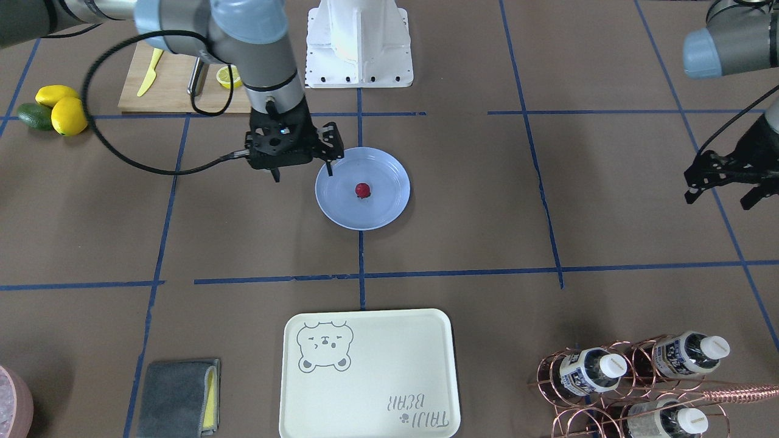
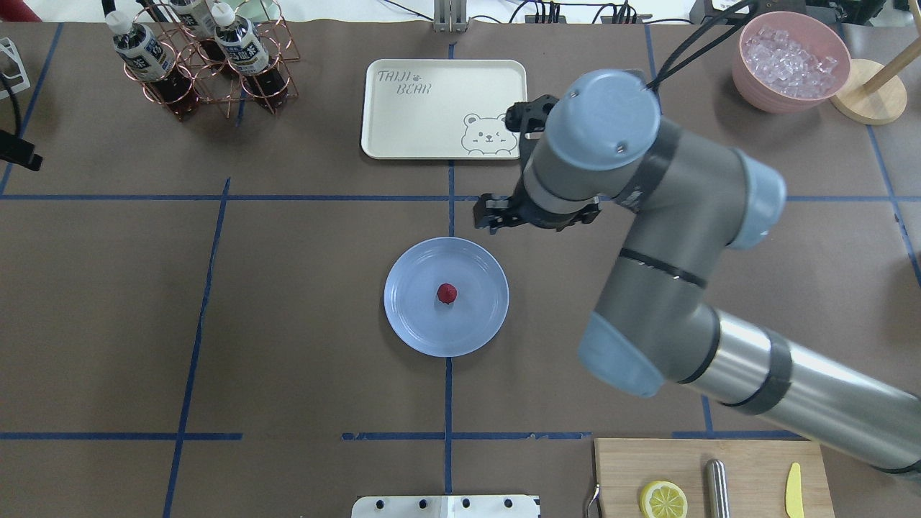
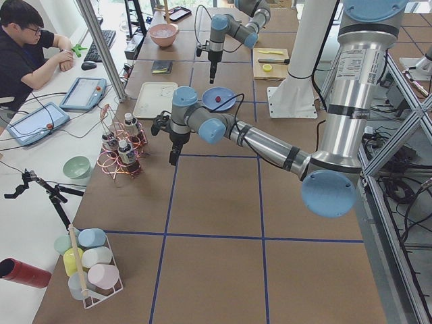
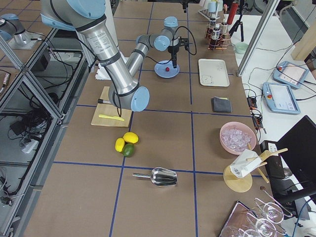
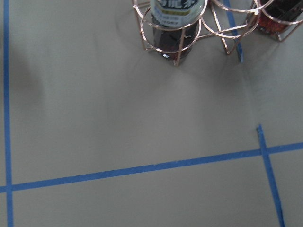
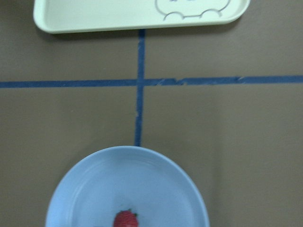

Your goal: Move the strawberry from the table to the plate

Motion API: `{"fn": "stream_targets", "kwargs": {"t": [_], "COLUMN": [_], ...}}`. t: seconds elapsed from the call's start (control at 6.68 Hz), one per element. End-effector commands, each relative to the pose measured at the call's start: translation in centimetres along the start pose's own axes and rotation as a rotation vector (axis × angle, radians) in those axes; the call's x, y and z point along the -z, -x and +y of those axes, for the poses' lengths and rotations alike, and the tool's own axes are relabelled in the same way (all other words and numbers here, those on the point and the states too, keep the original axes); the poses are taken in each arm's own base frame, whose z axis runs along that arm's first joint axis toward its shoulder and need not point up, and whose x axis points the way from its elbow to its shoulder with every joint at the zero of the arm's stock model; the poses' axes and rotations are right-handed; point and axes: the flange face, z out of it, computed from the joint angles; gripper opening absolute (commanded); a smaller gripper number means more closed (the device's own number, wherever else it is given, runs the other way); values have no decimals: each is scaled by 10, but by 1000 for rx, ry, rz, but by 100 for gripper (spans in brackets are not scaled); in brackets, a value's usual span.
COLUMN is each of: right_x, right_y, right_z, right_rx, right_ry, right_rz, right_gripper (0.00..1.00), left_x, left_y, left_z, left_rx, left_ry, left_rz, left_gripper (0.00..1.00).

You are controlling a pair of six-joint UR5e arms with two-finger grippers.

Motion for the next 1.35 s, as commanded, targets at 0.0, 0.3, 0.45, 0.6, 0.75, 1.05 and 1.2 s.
{"fn": "stream_targets", "kwargs": {"t": [0.0, 0.3, 0.45, 0.6, 0.75, 1.05, 1.2], "right_x": [31, 45, 44, 47, 44, 45, 52], "right_y": [-164, -325, -402, -486, -556, -606, -622], "right_z": [-18, -32, -33, -36, -27, -16, -19], "right_rx": [124, 238, 233, 241, 229, 141, 133], "right_ry": [58, 121, 175, 196, 212, 212, 177], "right_rz": [54, 109, 55, 5, -30, -9, -7], "right_gripper": [100, 100, 100, 100, 100, 100, 100], "left_x": [4, 4, 1, 0, 1, -1, -6], "left_y": [121, 161, 163, 164, 165, 167, 171], "left_z": [27, 43, 50, 55, 56, 63, 73], "left_rx": [-59, -63, -46, -41, -39, -31, -19], "left_ry": [32, 90, 109, 114, 114, 123, 137], "left_rz": [-10, -7, 1, 3, 3, 5, 4], "left_gripper": [100, 100, 100, 100, 100, 100, 100]}}
